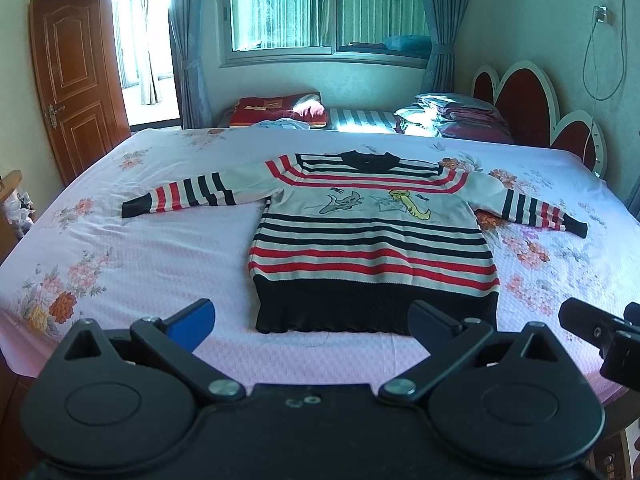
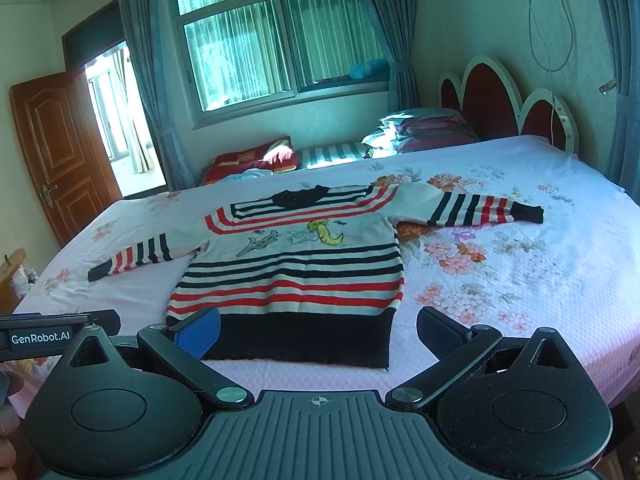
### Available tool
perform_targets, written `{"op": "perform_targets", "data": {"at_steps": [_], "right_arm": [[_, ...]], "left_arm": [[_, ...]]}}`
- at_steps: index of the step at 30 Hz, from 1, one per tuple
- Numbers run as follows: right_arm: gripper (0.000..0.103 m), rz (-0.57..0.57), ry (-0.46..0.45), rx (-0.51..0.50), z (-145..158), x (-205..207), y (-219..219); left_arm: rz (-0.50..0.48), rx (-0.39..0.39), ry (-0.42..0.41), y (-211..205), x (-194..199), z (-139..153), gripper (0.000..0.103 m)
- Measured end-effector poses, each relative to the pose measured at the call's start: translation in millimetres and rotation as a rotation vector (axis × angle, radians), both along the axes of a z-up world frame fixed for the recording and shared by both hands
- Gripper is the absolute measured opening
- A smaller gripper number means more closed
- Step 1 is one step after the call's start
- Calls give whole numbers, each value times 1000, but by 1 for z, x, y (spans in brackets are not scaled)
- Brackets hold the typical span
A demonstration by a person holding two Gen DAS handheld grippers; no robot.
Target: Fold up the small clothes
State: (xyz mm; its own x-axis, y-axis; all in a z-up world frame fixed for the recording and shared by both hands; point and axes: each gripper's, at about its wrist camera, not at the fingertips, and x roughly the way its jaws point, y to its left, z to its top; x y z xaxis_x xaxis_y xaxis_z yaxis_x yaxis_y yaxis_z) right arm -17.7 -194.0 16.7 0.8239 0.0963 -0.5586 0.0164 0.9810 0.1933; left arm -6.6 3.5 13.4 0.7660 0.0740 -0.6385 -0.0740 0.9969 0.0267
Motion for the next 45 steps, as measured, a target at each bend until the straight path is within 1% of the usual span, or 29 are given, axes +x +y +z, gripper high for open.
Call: {"op": "perform_targets", "data": {"at_steps": [30, 45], "right_arm": [[103, -6, 7, 5, -4, 10, -6], [103, -22, 29, 3, -11, 29, -9]], "left_arm": [[9, -4, 7, 4, 2, -1, 103], [27, -13, 38, 11, 31, -10, 103]]}}
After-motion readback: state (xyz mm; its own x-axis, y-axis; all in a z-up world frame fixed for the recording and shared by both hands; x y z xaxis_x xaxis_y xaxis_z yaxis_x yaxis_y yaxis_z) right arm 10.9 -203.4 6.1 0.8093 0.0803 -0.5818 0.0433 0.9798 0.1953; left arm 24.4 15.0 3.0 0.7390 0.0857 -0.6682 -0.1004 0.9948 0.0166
